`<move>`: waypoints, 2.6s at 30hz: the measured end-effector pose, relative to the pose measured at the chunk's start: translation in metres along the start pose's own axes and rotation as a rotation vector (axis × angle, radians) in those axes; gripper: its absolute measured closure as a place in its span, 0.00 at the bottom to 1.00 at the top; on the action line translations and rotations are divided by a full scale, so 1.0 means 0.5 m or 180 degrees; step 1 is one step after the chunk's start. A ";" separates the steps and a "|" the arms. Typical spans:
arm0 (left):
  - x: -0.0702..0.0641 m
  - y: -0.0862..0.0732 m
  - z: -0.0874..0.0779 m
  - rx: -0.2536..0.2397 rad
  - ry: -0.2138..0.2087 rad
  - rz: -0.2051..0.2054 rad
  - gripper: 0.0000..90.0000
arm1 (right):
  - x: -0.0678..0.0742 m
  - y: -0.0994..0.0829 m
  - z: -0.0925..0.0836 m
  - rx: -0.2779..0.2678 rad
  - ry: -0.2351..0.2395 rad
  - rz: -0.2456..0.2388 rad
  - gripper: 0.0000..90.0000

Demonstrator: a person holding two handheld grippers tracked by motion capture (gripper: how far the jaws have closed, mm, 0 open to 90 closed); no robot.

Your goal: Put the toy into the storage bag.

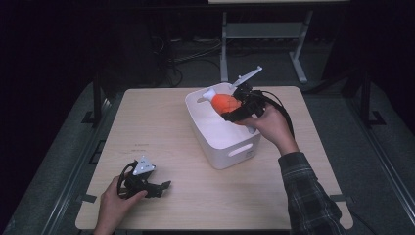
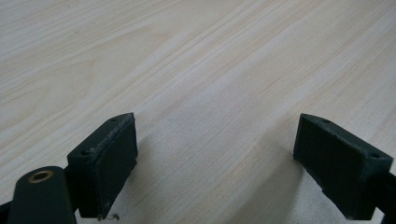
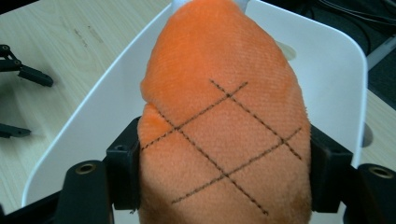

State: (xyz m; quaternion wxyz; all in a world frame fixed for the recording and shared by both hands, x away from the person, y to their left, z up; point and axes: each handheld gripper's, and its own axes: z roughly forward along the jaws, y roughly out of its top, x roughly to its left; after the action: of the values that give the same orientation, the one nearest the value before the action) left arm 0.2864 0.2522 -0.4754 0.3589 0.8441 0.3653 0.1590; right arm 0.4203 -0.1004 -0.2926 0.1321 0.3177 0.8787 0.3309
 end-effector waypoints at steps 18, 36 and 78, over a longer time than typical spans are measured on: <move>0.000 0.000 0.000 -0.0001 -0.0002 0.0005 0.14 | 0.037 0.035 0.060 0.0057 -0.0011 0.0038 0.32; 0.000 0.000 0.000 0.0001 -0.0002 0.0002 0.14 | 0.051 0.023 0.104 0.0202 -0.0079 0.0075 0.30; 0.000 0.000 0.001 -0.0014 -0.0004 -0.0008 0.14 | 0.053 -0.011 0.065 0.0037 0.0044 0.0054 0.13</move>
State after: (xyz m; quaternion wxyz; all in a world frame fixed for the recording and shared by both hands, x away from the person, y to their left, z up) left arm 0.2864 0.2519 -0.4756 0.3612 0.8429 0.3658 0.1588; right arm 0.4118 -0.0703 -0.3211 0.1214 0.3235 0.8788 0.3291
